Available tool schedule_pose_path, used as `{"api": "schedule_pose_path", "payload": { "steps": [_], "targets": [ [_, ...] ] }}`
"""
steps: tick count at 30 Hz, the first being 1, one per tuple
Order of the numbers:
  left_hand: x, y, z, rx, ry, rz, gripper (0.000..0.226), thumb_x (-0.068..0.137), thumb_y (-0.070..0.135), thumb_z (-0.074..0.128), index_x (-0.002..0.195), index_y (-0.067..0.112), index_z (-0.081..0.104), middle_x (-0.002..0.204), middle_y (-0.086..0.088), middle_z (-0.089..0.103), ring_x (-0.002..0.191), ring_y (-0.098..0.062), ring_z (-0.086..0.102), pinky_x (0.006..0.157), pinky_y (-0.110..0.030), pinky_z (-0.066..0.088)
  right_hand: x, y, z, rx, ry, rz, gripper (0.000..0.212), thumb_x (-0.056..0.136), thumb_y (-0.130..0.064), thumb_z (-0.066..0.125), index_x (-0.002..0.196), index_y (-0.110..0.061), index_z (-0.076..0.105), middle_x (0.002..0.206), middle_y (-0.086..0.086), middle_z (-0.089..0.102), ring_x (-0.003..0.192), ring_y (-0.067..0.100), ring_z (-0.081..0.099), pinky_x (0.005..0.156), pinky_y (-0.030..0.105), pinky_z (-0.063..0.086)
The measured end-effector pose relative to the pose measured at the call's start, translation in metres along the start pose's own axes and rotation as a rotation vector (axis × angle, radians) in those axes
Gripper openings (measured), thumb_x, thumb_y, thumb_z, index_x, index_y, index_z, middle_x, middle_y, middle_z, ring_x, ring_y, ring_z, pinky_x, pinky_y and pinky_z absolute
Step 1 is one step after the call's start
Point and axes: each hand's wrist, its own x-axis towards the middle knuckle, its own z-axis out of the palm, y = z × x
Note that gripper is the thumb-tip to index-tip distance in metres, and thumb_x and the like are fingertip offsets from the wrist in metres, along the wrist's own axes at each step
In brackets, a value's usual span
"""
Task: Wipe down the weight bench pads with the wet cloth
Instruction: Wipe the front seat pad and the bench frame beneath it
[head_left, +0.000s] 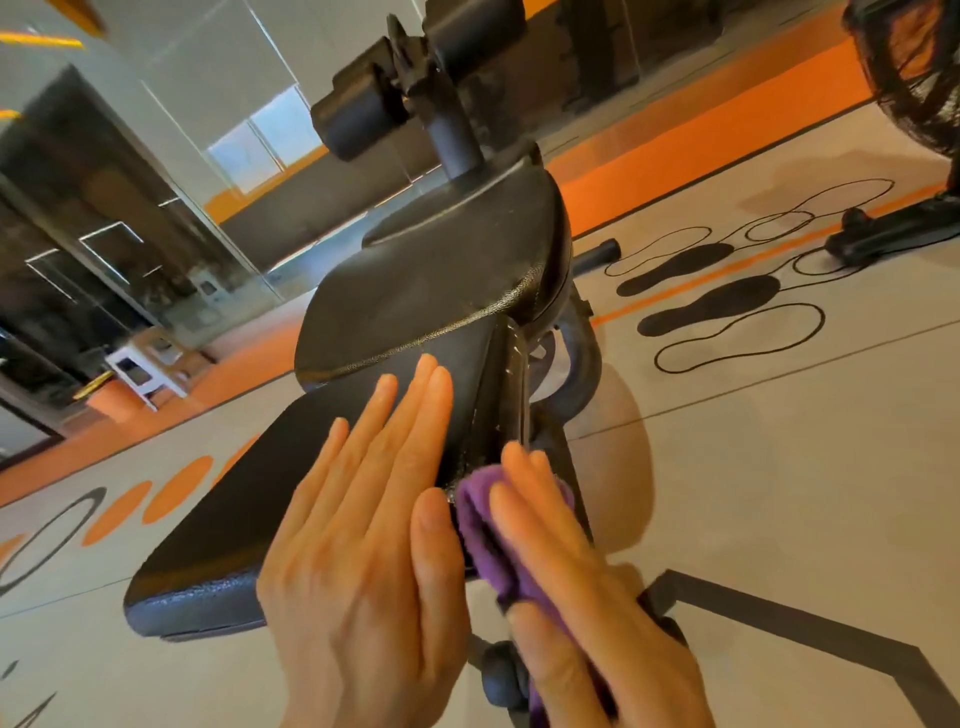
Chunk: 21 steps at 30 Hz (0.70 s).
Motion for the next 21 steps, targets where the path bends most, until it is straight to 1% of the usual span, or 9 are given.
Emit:
{"api": "schedule_pose_path", "payload": {
  "steps": [2, 3, 5, 7, 10, 11, 13, 16, 21],
  "targets": [
    [-0.002, -0.001, 0.002, -0.012, 0.01, 0.001, 0.045, 0.105, 0.026, 0.022, 0.142, 0.017, 0.047, 0.147, 0.002, 0.049, 0.141, -0.014, 0.043, 0.115, -0.043, 0.037, 0.004, 0.01, 0.009, 0.057, 0.058, 0.114, 0.103, 0.07, -0.074, -0.005, 0.129, -0.011, 0.052, 0.079, -0.012, 0.063, 0.105, -0.028, 0.038, 0.067, -0.022, 0.008],
    [-0.002, 0.0, 0.003, -0.01, 0.018, -0.002, 0.044, 0.105, 0.025, 0.022, 0.141, 0.018, 0.047, 0.146, 0.004, 0.049, 0.141, -0.012, 0.043, 0.115, -0.041, 0.038, 0.006, 0.025, 0.018, 0.126, 0.078, 0.105, 0.07, 0.088, -0.065, 0.006, 0.138, -0.031, 0.041, 0.084, -0.018, 0.066, 0.111, -0.035, 0.026, 0.074, -0.02, 0.013],
    [-0.002, -0.001, 0.005, 0.001, 0.037, -0.011, 0.045, 0.105, 0.025, 0.02, 0.141, 0.02, 0.047, 0.145, 0.005, 0.049, 0.139, -0.011, 0.045, 0.114, -0.039, 0.039, 0.003, 0.026, 0.004, 0.325, 0.041, 0.075, 0.035, 0.098, -0.039, 0.038, 0.131, -0.05, 0.041, 0.122, -0.03, 0.058, 0.125, -0.021, 0.032, 0.1, 0.002, 0.033],
    [-0.002, -0.001, 0.005, 0.025, 0.044, -0.015, 0.045, 0.105, 0.025, 0.019, 0.14, 0.019, 0.047, 0.143, 0.004, 0.051, 0.137, -0.013, 0.048, 0.112, -0.042, 0.041, -0.003, 0.017, -0.006, 0.45, 0.013, 0.112, 0.036, 0.097, -0.04, 0.038, 0.131, -0.049, 0.044, 0.131, -0.031, 0.05, 0.128, -0.008, 0.041, 0.104, 0.02, 0.042],
    [-0.004, -0.001, 0.006, 0.029, 0.053, 0.0, 0.046, 0.105, 0.024, 0.018, 0.14, 0.016, 0.048, 0.143, 0.0, 0.053, 0.138, -0.014, 0.048, 0.11, -0.046, 0.042, -0.014, -0.005, -0.007, 0.265, 0.165, 0.06, 0.027, 0.099, -0.045, 0.031, 0.119, -0.06, 0.041, 0.103, -0.029, 0.059, 0.091, -0.011, 0.059, 0.075, -0.012, 0.035],
    [-0.004, -0.001, 0.007, 0.026, 0.055, -0.004, 0.047, 0.105, 0.025, 0.018, 0.139, 0.016, 0.048, 0.143, 0.0, 0.053, 0.138, -0.014, 0.047, 0.111, -0.045, 0.041, -0.022, -0.002, -0.003, 0.207, 0.229, 0.018, 0.025, 0.099, -0.044, 0.03, 0.119, -0.058, 0.039, 0.1, -0.018, 0.058, 0.089, -0.002, 0.058, 0.077, -0.015, 0.026],
    [-0.004, 0.0, 0.007, 0.018, 0.056, -0.015, 0.047, 0.105, 0.026, 0.017, 0.139, 0.016, 0.048, 0.143, 0.001, 0.052, 0.138, -0.013, 0.047, 0.113, -0.042, 0.039, -0.02, 0.005, -0.005, 0.275, 0.175, 0.001, 0.028, 0.097, -0.047, 0.035, 0.123, -0.054, 0.042, 0.113, -0.015, 0.057, 0.102, 0.007, 0.058, 0.093, -0.002, 0.034],
    [-0.004, 0.0, 0.007, 0.019, 0.037, -0.034, 0.047, 0.106, 0.029, 0.016, 0.141, 0.018, 0.045, 0.143, 0.002, 0.053, 0.137, -0.013, 0.048, 0.11, -0.045, 0.041, 0.01, 0.015, -0.019, 0.614, 0.034, 0.19, 0.038, 0.096, -0.038, 0.04, 0.133, -0.043, 0.044, 0.133, -0.028, 0.049, 0.126, -0.007, 0.043, 0.104, 0.017, 0.039],
    [-0.002, 0.0, -0.003, -0.016, -0.112, -0.067, 0.051, 0.107, 0.033, 0.015, 0.146, 0.017, 0.044, 0.148, 0.003, 0.05, 0.139, -0.01, 0.045, 0.113, -0.042, 0.039, -0.018, -0.011, -0.015, 0.301, 0.103, 0.09, 0.021, 0.095, -0.055, 0.032, 0.108, -0.066, 0.045, 0.089, -0.063, 0.038, 0.082, -0.042, 0.037, 0.069, -0.018, 0.025]
  ]
}}
